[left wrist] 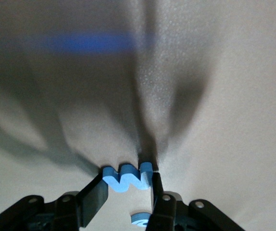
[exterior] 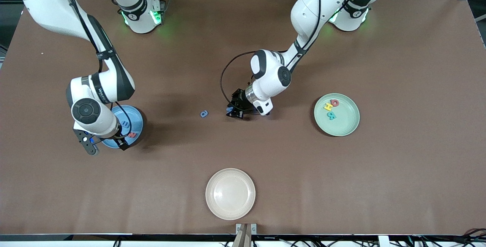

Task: Sort upper and lower case letters into plates
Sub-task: 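Lower the left gripper onto the blue W and close on it, then carry the W to the green plate while the right gripper grasps blue g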

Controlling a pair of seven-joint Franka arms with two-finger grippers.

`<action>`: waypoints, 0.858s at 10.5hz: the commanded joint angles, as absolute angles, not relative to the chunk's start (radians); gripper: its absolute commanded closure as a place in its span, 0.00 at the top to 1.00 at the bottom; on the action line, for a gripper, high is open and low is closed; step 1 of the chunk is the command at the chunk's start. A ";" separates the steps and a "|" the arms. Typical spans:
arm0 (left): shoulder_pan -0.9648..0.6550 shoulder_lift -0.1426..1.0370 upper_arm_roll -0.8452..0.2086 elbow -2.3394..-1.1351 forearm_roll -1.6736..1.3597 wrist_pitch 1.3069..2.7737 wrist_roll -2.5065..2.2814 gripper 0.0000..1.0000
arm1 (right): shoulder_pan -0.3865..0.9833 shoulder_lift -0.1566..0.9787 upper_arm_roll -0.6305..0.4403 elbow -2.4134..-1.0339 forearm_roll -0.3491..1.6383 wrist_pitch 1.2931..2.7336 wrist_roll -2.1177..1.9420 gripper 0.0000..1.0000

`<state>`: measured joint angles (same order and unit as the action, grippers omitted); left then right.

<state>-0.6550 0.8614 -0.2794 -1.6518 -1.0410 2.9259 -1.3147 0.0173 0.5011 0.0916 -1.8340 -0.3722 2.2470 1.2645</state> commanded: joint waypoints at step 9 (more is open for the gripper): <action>-0.353 0.526 -0.264 -1.862 -0.779 2.295 -1.226 0.28 | 0.216 0.520 0.104 -1.781 -0.178 2.241 1.428 1.00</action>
<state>-0.4386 0.6114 -0.2585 -1.7735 -0.8912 2.4250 -1.2573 0.1504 0.5031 0.1069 -1.7998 -0.1951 2.2471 1.3462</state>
